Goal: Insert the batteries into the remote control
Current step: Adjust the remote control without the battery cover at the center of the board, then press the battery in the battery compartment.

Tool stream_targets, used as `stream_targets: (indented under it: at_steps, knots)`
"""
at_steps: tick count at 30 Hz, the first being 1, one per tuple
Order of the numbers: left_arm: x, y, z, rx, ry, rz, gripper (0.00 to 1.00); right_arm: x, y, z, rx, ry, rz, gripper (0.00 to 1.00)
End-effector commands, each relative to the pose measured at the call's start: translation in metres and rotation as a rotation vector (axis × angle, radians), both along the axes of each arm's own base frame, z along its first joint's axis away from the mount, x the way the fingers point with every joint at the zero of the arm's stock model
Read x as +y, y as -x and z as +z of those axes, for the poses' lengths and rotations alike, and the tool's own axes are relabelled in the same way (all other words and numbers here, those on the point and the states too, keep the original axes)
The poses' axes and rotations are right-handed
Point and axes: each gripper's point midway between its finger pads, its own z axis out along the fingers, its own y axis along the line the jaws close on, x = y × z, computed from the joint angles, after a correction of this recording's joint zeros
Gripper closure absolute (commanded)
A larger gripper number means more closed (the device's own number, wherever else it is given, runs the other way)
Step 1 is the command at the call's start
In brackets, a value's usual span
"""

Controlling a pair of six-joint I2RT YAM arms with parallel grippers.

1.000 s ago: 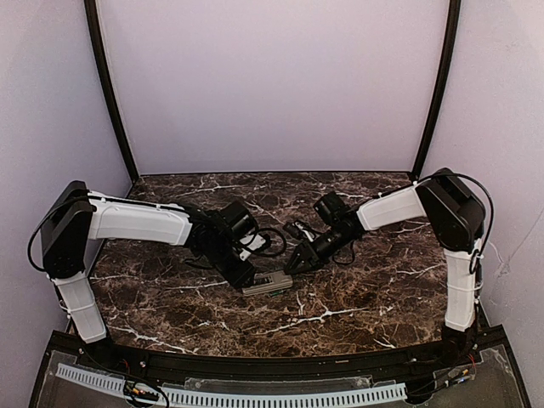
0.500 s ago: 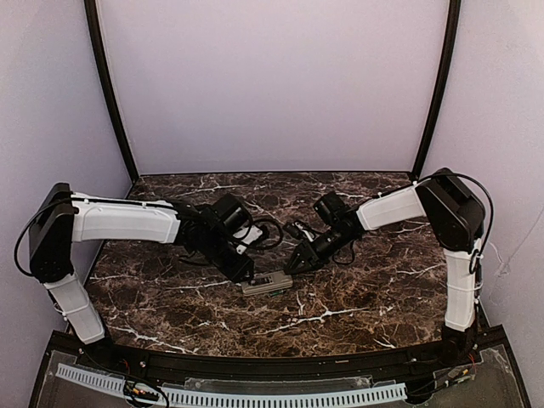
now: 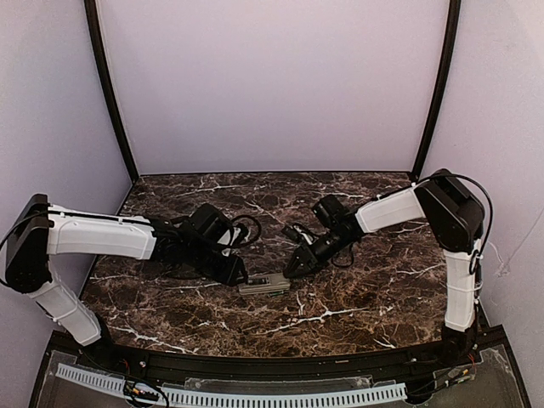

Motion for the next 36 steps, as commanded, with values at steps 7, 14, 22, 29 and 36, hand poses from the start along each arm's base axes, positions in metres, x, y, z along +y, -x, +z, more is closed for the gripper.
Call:
stream_targets:
  at_steps: [7, 14, 22, 29, 36]
  knots:
    - [-0.007, -0.005, 0.005, 0.006, 0.092, 0.172, 0.73, 0.001, 0.016, 0.002, 0.011, -0.007, 0.004, 0.69]
    - [-0.014, -0.007, -0.004, -0.009, 0.046, 0.15, 0.77, -0.003, 0.014, 0.006, -0.012, 0.007, -0.016, 0.62]
    - [-0.015, -0.016, -0.006, -0.046, 0.0, 0.138, 0.79, -0.005, 0.015, 0.003, -0.006, 0.016, -0.017, 0.62]
    - [-0.019, -0.016, -0.012, -0.031, -0.001, 0.127, 0.81, -0.004, 0.018, 0.0, 0.006, 0.012, -0.011, 0.64]
    - [-0.018, -0.017, -0.017, -0.029, -0.024, 0.129, 0.81, -0.003, 0.018, -0.001, 0.012, 0.005, -0.003, 0.66]
